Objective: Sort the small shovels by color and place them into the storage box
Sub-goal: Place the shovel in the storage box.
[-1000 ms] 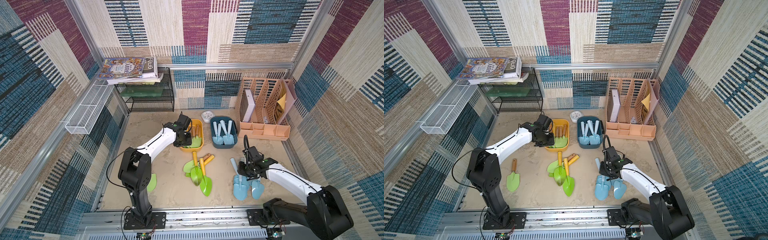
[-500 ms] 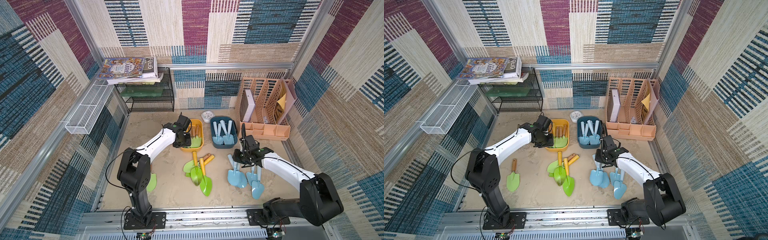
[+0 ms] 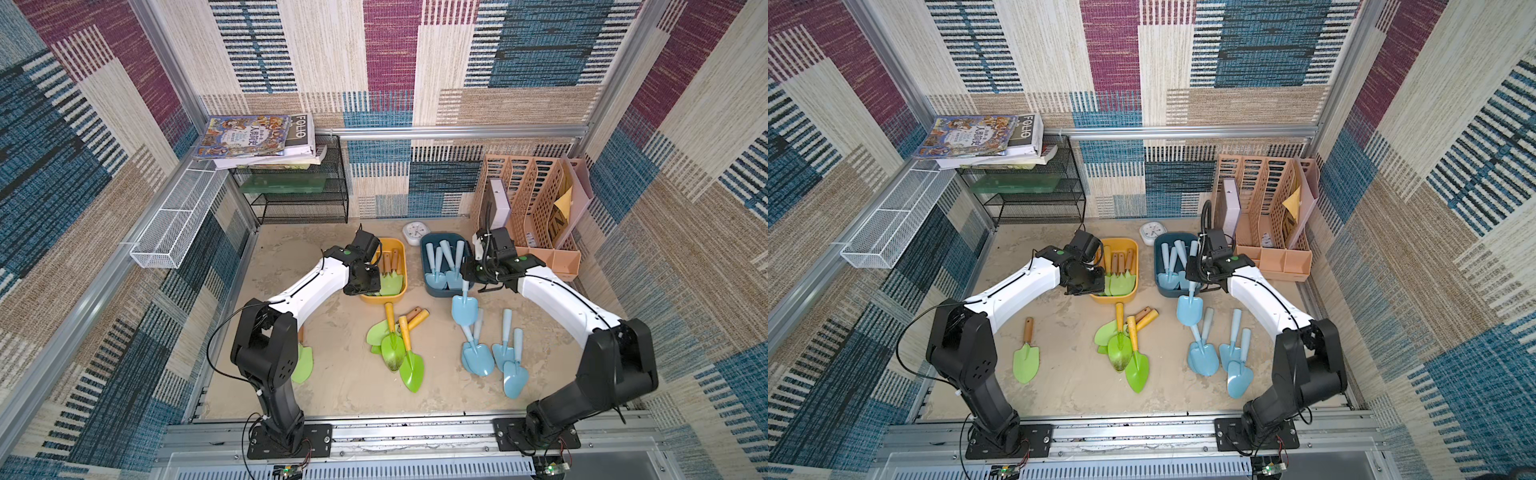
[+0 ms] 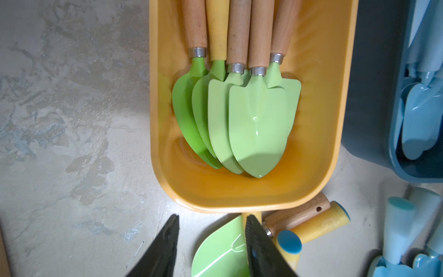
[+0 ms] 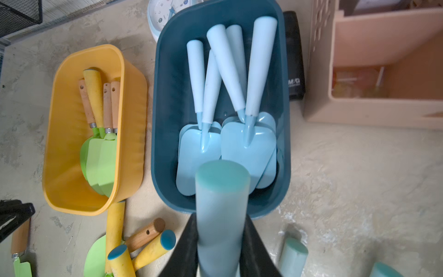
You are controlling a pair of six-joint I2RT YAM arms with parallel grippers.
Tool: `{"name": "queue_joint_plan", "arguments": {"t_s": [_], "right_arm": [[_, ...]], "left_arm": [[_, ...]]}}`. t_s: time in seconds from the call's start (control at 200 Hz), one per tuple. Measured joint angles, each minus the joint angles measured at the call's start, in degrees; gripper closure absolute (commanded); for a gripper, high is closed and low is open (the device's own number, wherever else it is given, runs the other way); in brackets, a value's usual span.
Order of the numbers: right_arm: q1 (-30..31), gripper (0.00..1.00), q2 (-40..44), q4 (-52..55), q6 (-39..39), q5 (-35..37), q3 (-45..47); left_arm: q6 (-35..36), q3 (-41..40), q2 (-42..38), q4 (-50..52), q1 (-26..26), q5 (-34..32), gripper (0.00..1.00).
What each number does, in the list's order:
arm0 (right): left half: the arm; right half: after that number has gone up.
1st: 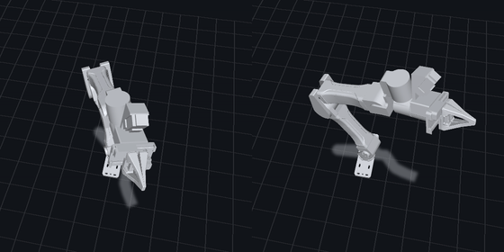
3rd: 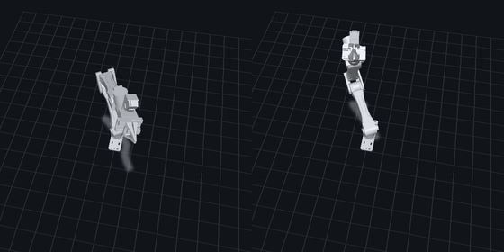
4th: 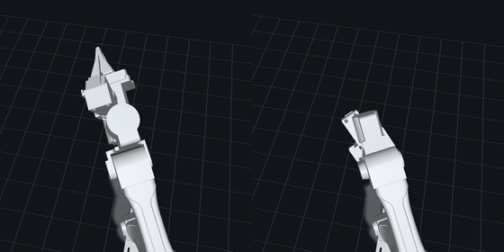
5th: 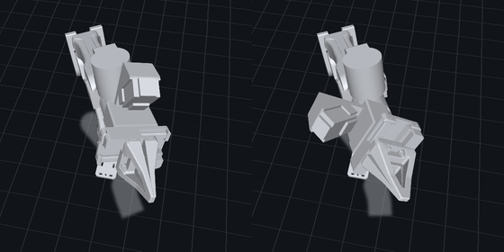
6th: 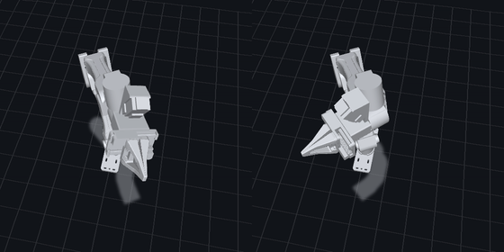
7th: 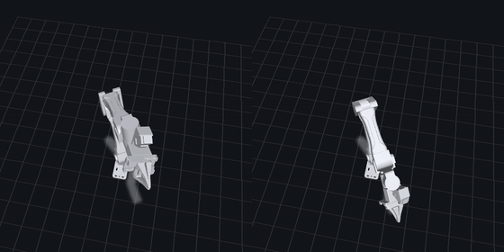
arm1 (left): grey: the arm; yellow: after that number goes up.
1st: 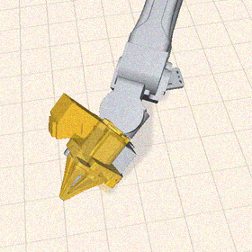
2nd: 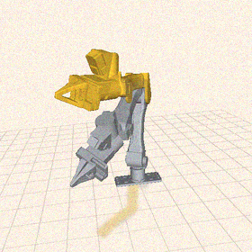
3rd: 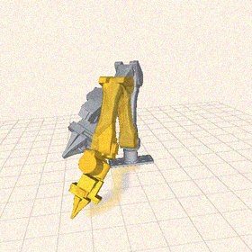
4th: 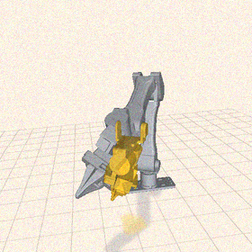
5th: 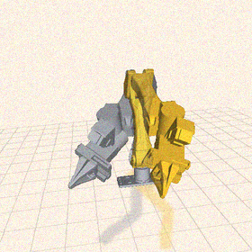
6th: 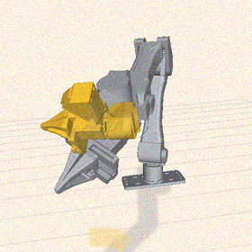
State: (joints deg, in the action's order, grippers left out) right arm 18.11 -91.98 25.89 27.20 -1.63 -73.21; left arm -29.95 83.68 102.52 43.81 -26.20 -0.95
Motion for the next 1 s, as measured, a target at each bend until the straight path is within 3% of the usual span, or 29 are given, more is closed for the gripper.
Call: {"name": "queue_joint_plan", "arguments": {"t_s": [0.531,0.686,1.001], "right_arm": [[-4.0,0.82,-32.6,4.8,-11.3,0.4,-37.4],[-4.0,0.82,-37.1,5.1,-11.8,-0.2,-41.2],[-3.8,0.77,-39.5,5.6,-11.7,-0.5,-40.4]], "left_arm": [[-0.9,-1.6,-0.9,1.4,3.1,-2.3,0.53],[-1.1,-1.2,-0.3,2.2,3.4,-2.3,0.53],[-1.3,-1.1,-0.1,3.0,3.7,-2.5,0.53]]}}
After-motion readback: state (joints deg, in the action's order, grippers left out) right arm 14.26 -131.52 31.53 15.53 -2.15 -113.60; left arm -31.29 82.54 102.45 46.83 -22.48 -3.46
